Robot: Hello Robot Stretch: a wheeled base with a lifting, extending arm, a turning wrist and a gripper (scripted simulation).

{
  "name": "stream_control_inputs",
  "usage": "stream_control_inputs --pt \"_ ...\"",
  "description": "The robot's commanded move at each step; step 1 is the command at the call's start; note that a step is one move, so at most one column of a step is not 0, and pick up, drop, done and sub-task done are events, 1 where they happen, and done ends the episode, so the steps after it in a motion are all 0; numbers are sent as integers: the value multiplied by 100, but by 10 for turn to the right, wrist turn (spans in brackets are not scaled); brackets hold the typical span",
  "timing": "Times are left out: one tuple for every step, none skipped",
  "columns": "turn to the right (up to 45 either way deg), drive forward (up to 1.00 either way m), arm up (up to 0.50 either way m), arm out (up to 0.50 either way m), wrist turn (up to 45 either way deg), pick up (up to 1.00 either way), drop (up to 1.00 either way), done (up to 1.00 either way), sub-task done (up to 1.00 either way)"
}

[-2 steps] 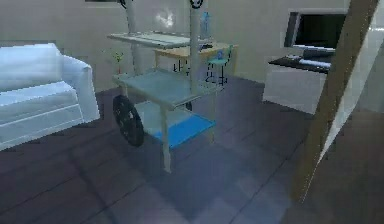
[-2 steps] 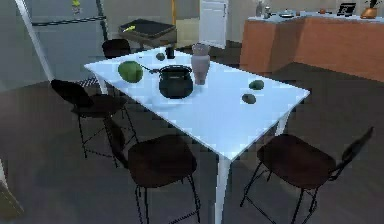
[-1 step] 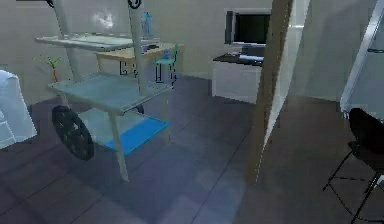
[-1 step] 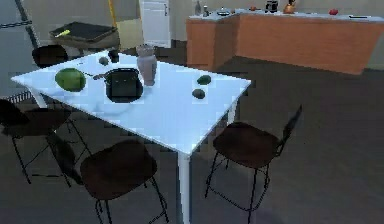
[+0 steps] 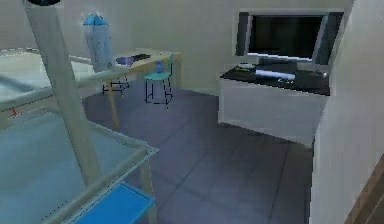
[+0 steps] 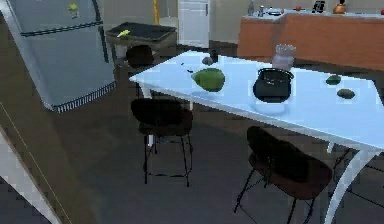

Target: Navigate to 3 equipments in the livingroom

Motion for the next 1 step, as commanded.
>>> stream_control_inputs --pt "30 0 0 0 0 0 0 0 0"
